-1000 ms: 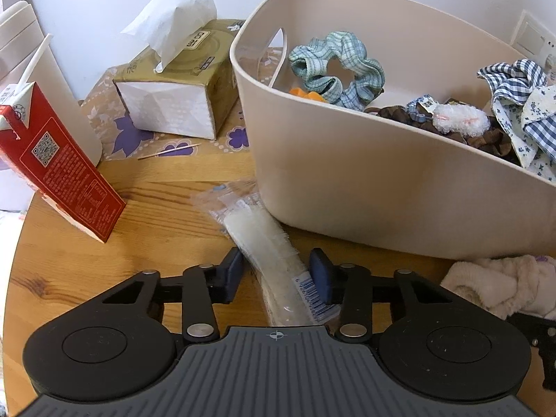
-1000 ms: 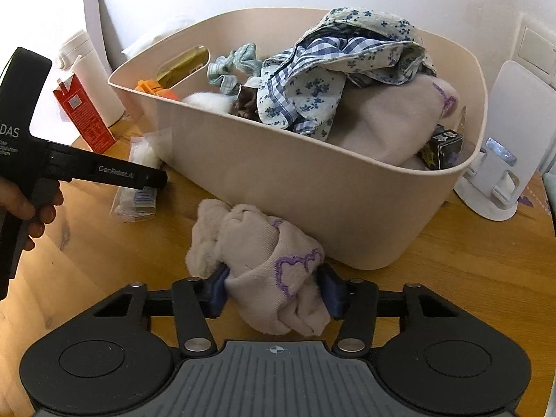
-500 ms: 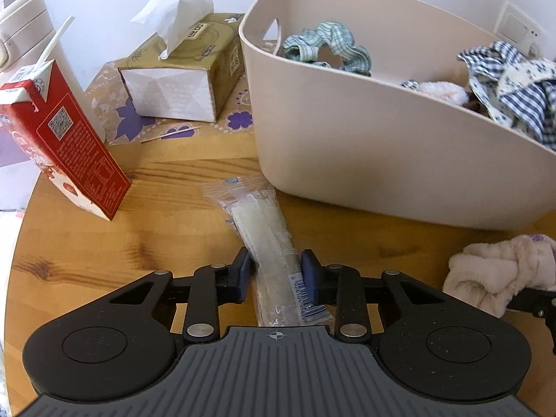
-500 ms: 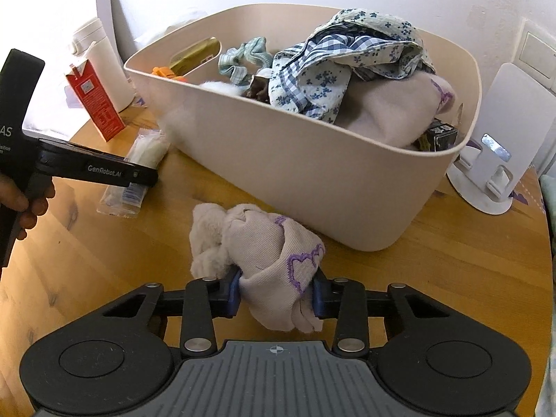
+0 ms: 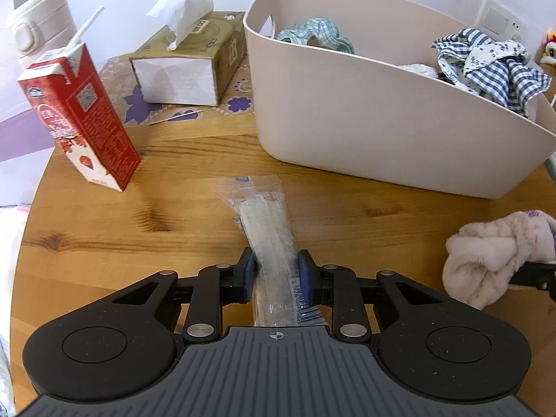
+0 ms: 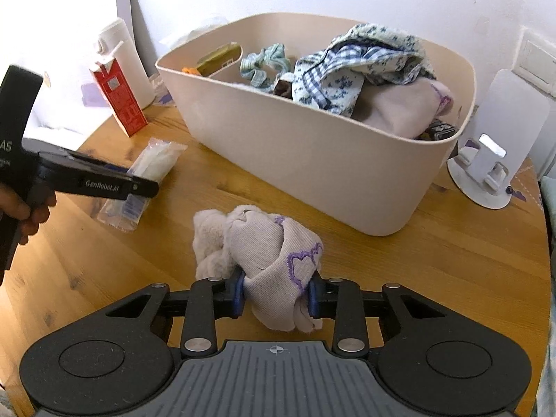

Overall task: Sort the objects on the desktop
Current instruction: 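Grasp the plastic-wrapped pack with the left tool while the right tool grasps the pink sock, then carry the pack and pink sock into the beige basket and open both tools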

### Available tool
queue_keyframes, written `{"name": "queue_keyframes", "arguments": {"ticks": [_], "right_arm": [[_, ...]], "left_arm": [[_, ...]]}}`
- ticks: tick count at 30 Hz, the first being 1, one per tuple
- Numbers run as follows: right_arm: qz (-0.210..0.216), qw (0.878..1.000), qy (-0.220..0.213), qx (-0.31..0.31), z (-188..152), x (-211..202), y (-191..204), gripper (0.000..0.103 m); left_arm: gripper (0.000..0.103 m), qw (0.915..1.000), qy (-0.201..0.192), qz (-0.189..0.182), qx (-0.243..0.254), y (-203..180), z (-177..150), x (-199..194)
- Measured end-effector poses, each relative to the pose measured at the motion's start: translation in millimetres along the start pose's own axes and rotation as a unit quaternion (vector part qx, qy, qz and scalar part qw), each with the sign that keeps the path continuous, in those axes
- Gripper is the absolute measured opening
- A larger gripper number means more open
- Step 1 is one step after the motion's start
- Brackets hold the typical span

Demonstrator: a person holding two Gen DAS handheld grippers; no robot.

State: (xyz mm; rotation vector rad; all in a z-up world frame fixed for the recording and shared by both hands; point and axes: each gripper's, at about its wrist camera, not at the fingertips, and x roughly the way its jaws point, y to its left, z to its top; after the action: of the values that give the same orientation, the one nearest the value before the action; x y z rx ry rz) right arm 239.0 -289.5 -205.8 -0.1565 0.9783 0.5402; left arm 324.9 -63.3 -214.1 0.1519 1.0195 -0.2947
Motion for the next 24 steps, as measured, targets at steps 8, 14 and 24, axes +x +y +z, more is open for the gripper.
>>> {"name": "queue_keyframes", "arguments": {"ticks": [8, 14, 24], "right_arm": [[0.001, 1.0, -0.014, 0.003, -2, -11, 0, 0.031], [0.002, 1.0, -0.028, -0.002, -1, -24, 1, 0.031], [-0.008, 0.997, -0.082, -0.004, 11, -66, 4, 0.031]], "left_arm": [[0.025, 0.9998, -0.013, -0.012, -0.006, -1, -10, -21], [0.025, 0.9988, -0.041, -0.026, -0.013, 2, -10, -43], [0.025, 0.9941, -0.097, -0.047, 0.01, 0, 2, -85]]}}
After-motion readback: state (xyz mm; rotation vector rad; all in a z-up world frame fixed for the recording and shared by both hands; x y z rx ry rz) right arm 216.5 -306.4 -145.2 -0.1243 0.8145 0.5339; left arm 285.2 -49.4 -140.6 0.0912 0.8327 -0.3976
